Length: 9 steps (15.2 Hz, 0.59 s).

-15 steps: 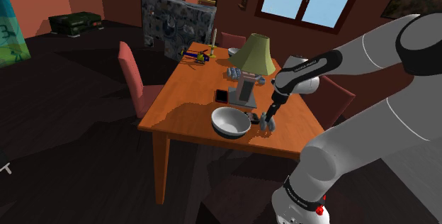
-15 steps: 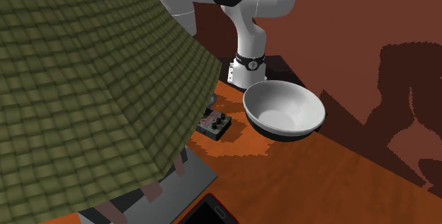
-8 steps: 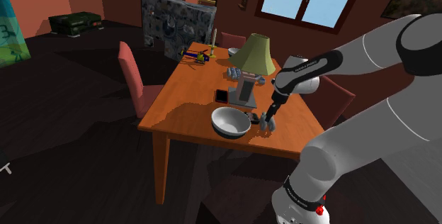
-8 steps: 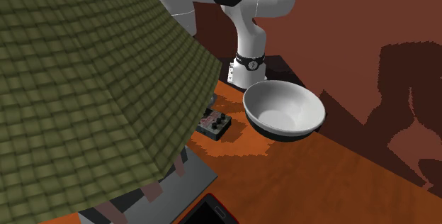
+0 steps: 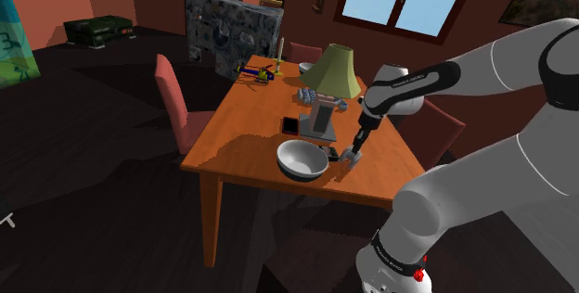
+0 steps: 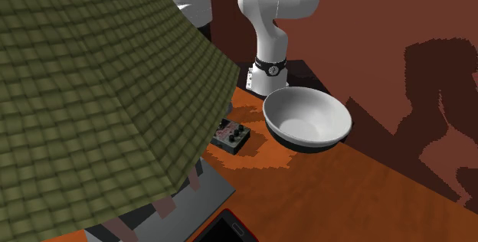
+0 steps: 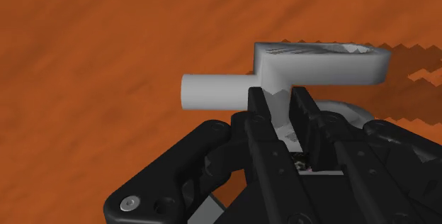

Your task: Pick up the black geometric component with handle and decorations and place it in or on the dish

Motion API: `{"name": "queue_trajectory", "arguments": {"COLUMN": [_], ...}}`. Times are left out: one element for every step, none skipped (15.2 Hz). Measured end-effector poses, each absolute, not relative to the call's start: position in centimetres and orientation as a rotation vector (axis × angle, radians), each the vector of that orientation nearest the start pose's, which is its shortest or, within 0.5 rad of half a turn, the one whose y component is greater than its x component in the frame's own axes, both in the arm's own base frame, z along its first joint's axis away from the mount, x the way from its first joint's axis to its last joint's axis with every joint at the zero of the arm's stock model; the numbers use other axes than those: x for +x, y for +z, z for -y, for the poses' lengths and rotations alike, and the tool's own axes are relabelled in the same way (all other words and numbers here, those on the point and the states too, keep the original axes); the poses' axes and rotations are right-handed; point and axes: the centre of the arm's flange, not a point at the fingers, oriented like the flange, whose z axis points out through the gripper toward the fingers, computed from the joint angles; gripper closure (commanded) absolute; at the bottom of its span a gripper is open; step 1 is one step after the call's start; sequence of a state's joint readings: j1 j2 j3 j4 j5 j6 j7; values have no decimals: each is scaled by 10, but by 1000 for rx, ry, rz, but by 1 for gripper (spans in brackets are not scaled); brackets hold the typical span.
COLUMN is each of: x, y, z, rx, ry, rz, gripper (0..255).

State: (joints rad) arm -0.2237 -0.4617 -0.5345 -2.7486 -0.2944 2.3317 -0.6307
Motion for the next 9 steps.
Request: {"name": "queue_trajectory", "arguments": {"x": [277,277,277,278,276,276,277,277,277], "y": [344,349,354,358,363,369,375,380,386], "z": [245,246,246,246,246,246,246,246,245], "rx": [-3130,-3130,-3130,-3130,-3130,-3130,-3130,-3130,-3130], "ry": [-29,-29,-29,-29,-29,-29,-29,-29,-29], "rz": [194,194,194,194,194,194,194,194,194], "gripper": [255,255,255,255,255,255,255,255,255]}}
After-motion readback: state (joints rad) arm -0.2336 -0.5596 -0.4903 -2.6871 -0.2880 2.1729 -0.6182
